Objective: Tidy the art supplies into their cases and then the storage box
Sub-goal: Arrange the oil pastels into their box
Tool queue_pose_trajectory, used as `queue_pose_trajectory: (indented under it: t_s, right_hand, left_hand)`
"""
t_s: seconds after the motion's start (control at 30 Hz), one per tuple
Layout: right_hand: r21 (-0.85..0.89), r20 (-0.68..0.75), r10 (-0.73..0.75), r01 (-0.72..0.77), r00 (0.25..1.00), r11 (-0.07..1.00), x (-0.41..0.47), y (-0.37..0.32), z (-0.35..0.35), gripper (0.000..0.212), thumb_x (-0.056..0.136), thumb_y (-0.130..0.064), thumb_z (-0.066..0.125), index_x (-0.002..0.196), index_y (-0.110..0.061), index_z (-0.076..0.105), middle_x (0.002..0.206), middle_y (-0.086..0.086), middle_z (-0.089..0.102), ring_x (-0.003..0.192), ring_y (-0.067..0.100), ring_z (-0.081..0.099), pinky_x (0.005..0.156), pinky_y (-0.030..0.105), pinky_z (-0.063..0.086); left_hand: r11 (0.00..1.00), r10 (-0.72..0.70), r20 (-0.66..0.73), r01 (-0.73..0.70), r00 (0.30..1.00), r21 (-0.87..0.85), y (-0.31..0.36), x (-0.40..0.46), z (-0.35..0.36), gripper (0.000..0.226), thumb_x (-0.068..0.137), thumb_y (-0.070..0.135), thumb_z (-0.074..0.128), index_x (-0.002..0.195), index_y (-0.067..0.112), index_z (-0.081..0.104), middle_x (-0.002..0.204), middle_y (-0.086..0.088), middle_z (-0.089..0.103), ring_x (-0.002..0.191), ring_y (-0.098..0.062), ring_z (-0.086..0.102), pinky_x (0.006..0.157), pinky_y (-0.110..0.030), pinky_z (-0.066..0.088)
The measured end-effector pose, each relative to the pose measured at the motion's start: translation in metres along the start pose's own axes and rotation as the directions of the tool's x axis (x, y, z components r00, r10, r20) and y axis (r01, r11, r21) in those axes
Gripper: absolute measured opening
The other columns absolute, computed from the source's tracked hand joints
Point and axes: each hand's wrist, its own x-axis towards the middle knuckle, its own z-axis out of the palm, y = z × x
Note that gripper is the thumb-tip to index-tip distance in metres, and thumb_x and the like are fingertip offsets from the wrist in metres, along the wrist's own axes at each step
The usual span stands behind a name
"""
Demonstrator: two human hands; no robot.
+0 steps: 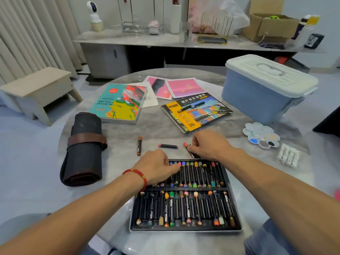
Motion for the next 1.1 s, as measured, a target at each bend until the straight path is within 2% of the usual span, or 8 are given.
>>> queue_pose_trajectory:
  t_s: [0.1,0.2,0.33,0.53,0.67,0.83,1.03,1.1]
  right_hand:
    - [-0.141,-0.053,-0.013,0.005,0.999,0.99,0.002,-0.011,0.001,0.046,0.094,-0.058,0.053,0.074,-0.016,0.053,0.073,0.002,0.055,0.073,0.028,0.057,0.066,0.035,0.05]
    - [-0.186,-0.019,-0.011,0.008,1.0,0.983,0.002,-0.021,-0.002,0.041,0.095,-0.052,0.056,0.081,-0.015,0.044,0.08,0.003,0.046,0.084,0.03,0.055,0.068,0.035,0.042]
    - [-0.116,0.058,-0.014,0.021,0.998,0.993,0.003,-0.025,0.0,0.05,0.094,-0.047,0.059,0.063,-0.015,0.036,0.064,0.001,0.04,0.077,0.031,0.054,0.064,0.034,0.04]
    - [-0.008,0.094,-0.052,0.053,0.994,0.999,0.011,-0.02,0.004,0.047,0.085,-0.042,0.068,0.057,-0.015,0.042,0.055,0.003,0.043,0.053,0.027,0.045,0.055,0.032,0.041]
    - [0.03,0.116,-0.056,0.053,0.992,0.998,0.011,-0.022,0.002,0.029,0.084,-0.035,0.072,0.082,-0.007,0.068,0.079,0.011,0.069,0.076,0.032,0.066,0.068,0.043,0.058]
    - [0.022,-0.017,-0.046,0.047,0.999,0.999,0.011,-0.018,-0.005,0.03,0.091,-0.035,0.068,0.073,-0.013,0.059,0.079,0.007,0.064,0.079,0.032,0.063,0.065,0.037,0.051]
    - [-0.011,0.041,0.068,-0.068,0.997,0.998,0.006,-0.021,-0.002,0.022,0.09,-0.028,0.067,0.08,-0.018,0.051,0.09,0.008,0.061,0.086,0.03,0.06,0.066,0.034,0.044]
    - [-0.021,0.029,0.086,-0.085,0.996,0.996,0.007,-0.021,-0.004,0.019,0.09,-0.027,0.068,0.087,-0.018,0.051,0.093,0.008,0.058,0.091,0.032,0.06,0.069,0.034,0.043]
  left_hand:
    - [0.999,0.021,0.025,-0.02,0.999,-0.024,-0.004,-0.002,-0.001,0.035,0.094,0.043,0.058,0.073,0.015,0.064,0.062,-0.007,0.071,0.045,-0.014,0.062,0.061,-0.024,0.054]
    - [0.998,0.064,0.002,-0.064,0.998,0.027,-0.006,-0.001,0.0,0.028,0.092,0.037,0.063,0.074,0.016,0.064,0.061,0.001,0.062,0.059,-0.016,0.062,0.064,-0.027,0.051]
    - [0.989,0.103,0.003,-0.103,0.995,0.111,-0.003,0.001,0.003,0.025,0.09,0.031,0.063,0.067,0.022,0.057,0.073,-0.002,0.062,0.08,-0.025,0.065,0.065,-0.027,0.043]
    - [0.996,0.074,-0.059,-0.07,0.996,0.06,-0.003,0.003,-0.009,0.026,0.089,0.038,0.064,0.07,0.021,0.06,0.073,-0.001,0.062,0.078,-0.023,0.063,0.065,-0.027,0.043]
    - [1.0,0.021,-0.144,-0.017,0.989,0.025,-0.012,0.004,-0.023,0.02,0.09,0.03,0.062,0.075,0.018,0.064,0.064,0.004,0.058,0.064,-0.017,0.058,0.065,-0.026,0.042]
    - [0.998,0.023,-0.165,-0.013,0.986,0.063,-0.018,0.003,-0.02,0.012,0.089,0.031,0.062,0.08,0.023,0.065,0.082,-0.001,0.064,0.088,-0.024,0.062,0.071,-0.03,0.046]
    - [0.992,0.058,-0.249,-0.027,0.967,0.126,-0.023,0.007,-0.017,0.008,0.089,0.022,0.058,0.093,0.025,0.064,0.092,-0.004,0.064,0.097,-0.029,0.061,0.081,-0.037,0.052]
    - [0.969,0.165,-0.3,-0.097,0.939,0.229,-0.028,0.015,-0.016,0.015,0.09,0.016,0.058,0.102,0.021,0.063,0.1,-0.006,0.064,0.099,-0.03,0.06,0.081,-0.04,0.051]
